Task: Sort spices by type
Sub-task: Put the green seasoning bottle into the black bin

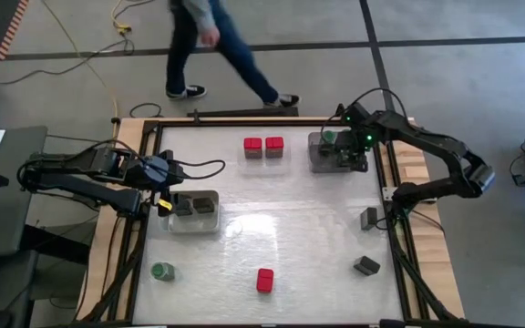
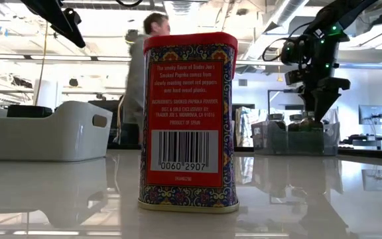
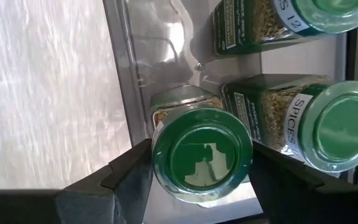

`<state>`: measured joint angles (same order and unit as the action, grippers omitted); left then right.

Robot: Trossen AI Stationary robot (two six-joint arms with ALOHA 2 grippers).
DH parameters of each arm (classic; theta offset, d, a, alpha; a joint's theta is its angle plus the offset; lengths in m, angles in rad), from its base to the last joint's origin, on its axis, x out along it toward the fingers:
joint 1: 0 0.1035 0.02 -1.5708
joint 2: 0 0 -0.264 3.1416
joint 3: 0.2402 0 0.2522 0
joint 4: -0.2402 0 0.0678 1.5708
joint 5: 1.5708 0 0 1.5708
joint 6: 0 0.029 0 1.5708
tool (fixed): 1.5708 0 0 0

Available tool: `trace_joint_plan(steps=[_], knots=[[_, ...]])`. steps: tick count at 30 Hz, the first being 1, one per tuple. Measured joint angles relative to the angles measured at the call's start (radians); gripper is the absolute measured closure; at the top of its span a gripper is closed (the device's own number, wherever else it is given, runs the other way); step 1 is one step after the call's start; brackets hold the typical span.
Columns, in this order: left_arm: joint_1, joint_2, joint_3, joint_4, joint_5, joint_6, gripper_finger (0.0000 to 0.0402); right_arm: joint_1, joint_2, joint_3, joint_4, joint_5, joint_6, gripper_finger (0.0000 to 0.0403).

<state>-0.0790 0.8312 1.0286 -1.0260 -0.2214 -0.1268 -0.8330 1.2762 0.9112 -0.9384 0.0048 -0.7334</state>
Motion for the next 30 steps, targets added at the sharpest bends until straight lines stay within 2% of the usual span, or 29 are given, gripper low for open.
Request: trace_joint_plan(steps=[7,13,22,30], knots=[[0.000,0.000,0.000,0.000,0.000,0.000,0.0132,0.000,-0.014,0.000,-0.047,0.071,-0.008,0.0126],[0.000,0.000,0.000,0.000,0.000,0.000,0.0132,-0.001,-0.014,0.000,-0.109,0.077,0.010,0.0126],[0.000,0.000,0.000,-0.001,0.000,0.000,0.0132,-0.001,-0.027,0.000,-0.270,0.077,0.157,0.0126],[0.000,0.000,0.000,-0.001,0.001,-0.046,0.0132,0.012,-0.198,0.000,-0.308,0.076,0.418,0.0126]])
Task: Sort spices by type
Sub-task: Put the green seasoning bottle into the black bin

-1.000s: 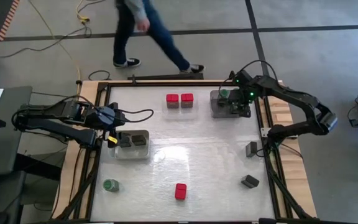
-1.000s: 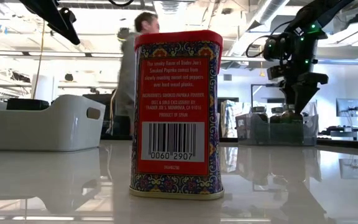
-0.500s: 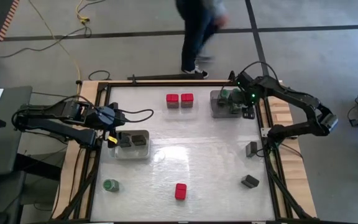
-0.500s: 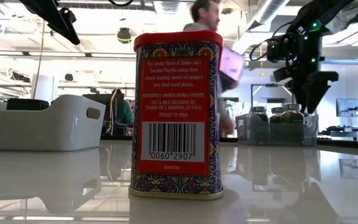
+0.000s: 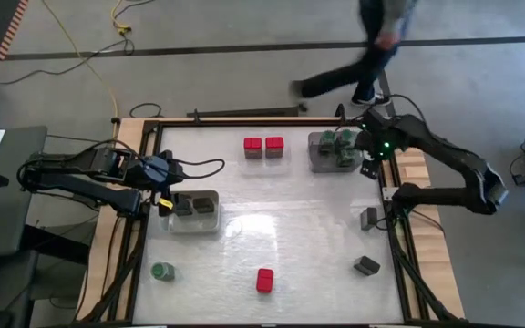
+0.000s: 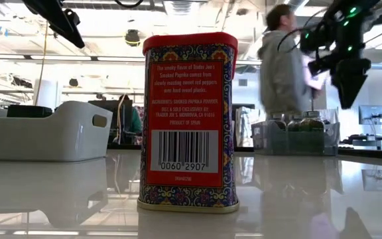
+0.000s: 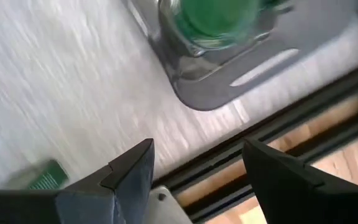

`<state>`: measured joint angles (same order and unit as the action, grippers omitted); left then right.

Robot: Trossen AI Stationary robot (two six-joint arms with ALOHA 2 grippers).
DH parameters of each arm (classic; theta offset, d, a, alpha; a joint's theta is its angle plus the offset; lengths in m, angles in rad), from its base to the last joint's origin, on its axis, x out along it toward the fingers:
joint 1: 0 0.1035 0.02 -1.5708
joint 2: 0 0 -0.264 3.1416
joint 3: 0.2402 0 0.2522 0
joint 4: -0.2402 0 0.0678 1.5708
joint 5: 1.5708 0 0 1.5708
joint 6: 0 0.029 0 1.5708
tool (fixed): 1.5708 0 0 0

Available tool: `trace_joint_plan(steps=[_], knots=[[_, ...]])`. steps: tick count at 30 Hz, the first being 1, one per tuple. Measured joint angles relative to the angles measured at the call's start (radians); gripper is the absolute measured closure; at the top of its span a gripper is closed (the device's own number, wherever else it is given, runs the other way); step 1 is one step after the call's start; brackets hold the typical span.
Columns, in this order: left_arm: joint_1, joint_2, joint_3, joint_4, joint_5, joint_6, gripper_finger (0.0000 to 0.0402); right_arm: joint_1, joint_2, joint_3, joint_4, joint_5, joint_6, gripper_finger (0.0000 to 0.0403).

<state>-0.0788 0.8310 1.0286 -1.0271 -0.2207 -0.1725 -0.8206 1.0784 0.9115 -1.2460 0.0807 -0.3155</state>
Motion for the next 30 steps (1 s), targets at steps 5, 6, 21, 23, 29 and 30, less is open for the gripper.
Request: trace_joint_plan(steps=[5,6,21,23,29,30], knots=[[0.000,0.000,0.000,0.001,0.000,-0.008,0.0132,0.046,-0.141,0.001,0.015,-0.004,0.222,0.0126],[0.000,0.000,0.000,0.001,0.000,-0.008,0.0132,0.059,-0.166,0.001,0.019,-0.008,0.279,0.0126],[0.000,0.021,0.000,0.219,-0.129,-0.040,0.0132,0.443,-0.202,0.001,0.640,-0.018,0.852,0.0127],[0.000,0.039,0.001,0.228,-0.179,-0.124,0.0132,0.535,-0.156,0.001,0.699,0.068,0.871,0.0127],[-0.035,0.159,0.001,0.201,-0.192,-0.281,0.0132,0.781,-0.003,0.001,0.744,0.236,0.959,0.0129],[-0.047,0.181,0.004,0.201,-0.191,-0.294,0.0132,0.813,0.018,0.001,0.742,0.244,0.986,0.0129]])
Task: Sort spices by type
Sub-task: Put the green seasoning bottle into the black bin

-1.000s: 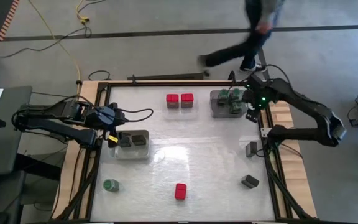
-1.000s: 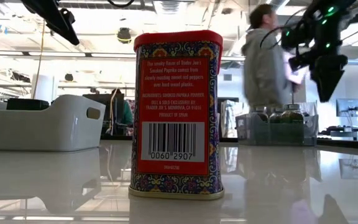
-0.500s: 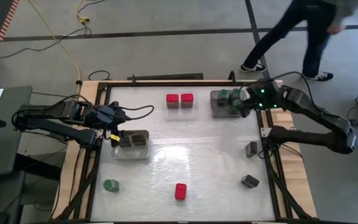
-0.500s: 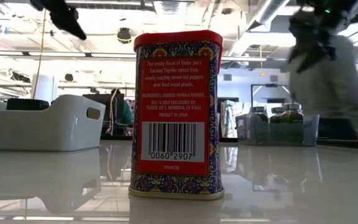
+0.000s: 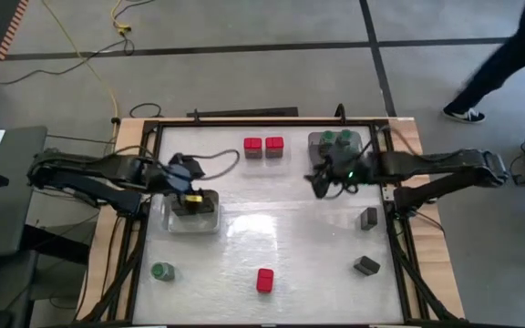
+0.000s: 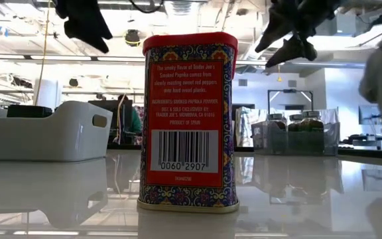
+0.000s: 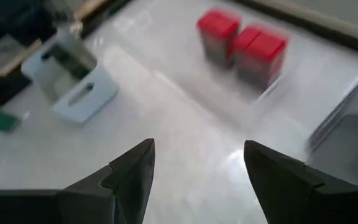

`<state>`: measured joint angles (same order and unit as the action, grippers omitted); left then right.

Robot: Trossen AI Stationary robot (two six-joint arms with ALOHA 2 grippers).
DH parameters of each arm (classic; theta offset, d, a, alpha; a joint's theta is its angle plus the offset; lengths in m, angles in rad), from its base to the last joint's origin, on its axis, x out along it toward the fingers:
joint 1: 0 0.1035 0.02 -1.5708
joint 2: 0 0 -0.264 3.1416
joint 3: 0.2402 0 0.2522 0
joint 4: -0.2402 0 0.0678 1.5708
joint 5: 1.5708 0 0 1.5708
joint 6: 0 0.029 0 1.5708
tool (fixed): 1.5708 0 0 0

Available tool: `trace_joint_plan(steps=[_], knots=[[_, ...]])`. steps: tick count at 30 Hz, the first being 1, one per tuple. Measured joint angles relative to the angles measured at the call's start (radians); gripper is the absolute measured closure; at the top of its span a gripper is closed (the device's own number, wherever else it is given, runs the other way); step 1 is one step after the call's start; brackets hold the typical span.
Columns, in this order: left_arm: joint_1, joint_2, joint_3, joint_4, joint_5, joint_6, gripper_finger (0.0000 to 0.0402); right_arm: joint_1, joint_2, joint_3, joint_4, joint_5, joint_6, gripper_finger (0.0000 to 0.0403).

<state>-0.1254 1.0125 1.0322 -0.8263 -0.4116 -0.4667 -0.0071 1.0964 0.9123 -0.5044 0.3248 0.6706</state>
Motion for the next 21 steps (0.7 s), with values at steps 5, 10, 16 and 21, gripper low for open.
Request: trace_joint_plan(steps=[5,10,16,21], knots=[[-0.072,0.086,0.050,-0.006,0.016,-0.154,0.0132,0.131,0.065,0.000,-0.057,0.016,0.165,0.0129],[-0.157,0.121,0.123,-0.108,0.075,-0.354,0.0132,0.246,0.075,0.000,-0.182,0.019,0.345,0.0129],[-0.288,0.120,0.175,-0.326,0.090,-0.597,0.0143,0.396,0.090,0.000,-0.297,0.083,0.617,0.0129],[-0.431,0.118,0.197,-0.411,0.090,-0.805,0.0155,0.484,0.152,0.012,-0.299,0.098,0.805,0.0129]])
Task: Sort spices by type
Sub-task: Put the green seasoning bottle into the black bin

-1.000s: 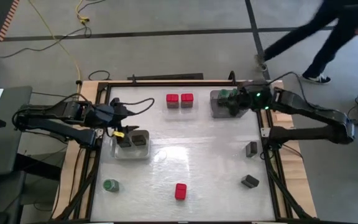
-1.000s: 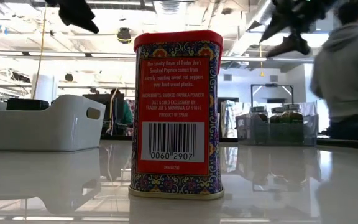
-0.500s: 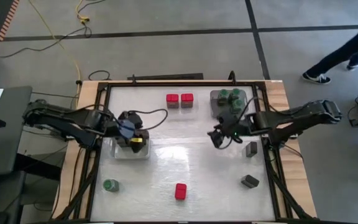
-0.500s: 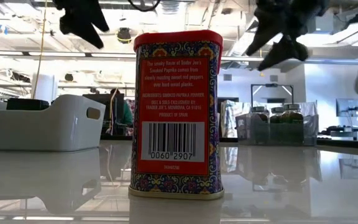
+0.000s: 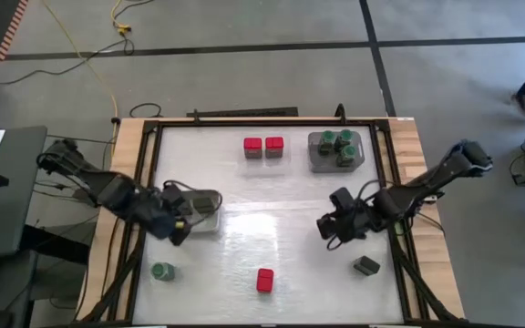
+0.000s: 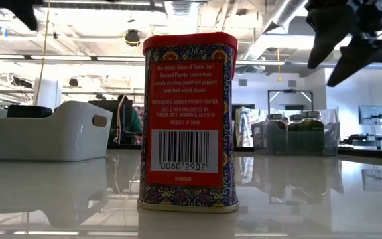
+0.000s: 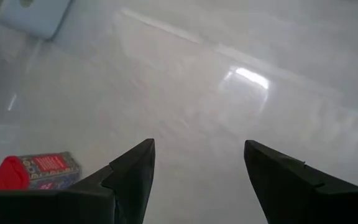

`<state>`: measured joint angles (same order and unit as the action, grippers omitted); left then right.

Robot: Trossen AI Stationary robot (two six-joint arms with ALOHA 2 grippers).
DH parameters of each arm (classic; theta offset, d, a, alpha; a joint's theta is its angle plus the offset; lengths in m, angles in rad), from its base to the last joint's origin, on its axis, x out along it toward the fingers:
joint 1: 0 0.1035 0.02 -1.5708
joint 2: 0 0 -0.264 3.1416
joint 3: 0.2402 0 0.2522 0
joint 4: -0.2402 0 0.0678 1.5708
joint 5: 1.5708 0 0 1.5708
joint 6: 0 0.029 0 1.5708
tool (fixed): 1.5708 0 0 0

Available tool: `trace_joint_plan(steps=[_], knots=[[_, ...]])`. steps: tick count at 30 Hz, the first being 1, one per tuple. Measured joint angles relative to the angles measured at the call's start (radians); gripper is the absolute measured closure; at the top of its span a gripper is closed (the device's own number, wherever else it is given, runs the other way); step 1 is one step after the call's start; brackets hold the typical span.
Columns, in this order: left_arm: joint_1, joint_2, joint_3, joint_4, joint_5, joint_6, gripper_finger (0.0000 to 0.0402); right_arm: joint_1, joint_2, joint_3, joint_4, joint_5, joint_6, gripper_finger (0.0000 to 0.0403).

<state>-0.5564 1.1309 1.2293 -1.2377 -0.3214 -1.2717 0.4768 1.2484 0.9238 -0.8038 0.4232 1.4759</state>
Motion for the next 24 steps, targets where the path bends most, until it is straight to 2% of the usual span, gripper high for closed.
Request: trace_joint_plan(steps=[5,11,15,19,24], knots=[[-0.136,0.001,0.000,0.001,-0.001,-0.144,0.0159,0.049,0.108,0.061,-0.001,0.000,0.096,0.0129],[-0.278,0.002,-0.005,-0.008,0.002,-0.361,0.0159,0.067,0.227,0.139,-0.003,0.000,0.114,0.0129],[-0.338,0.009,-0.027,-0.010,0.070,-0.426,0.0159,0.067,0.278,0.171,-0.003,-0.002,0.114,0.0129],[-0.388,0.031,-0.052,-0.008,0.108,-0.414,0.0159,0.067,0.309,0.189,0.007,-0.005,0.114,0.0129],[-0.434,0.088,-0.056,0.001,0.148,-0.261,0.0159,0.067,0.323,0.193,0.035,-0.006,0.114,0.0129]])
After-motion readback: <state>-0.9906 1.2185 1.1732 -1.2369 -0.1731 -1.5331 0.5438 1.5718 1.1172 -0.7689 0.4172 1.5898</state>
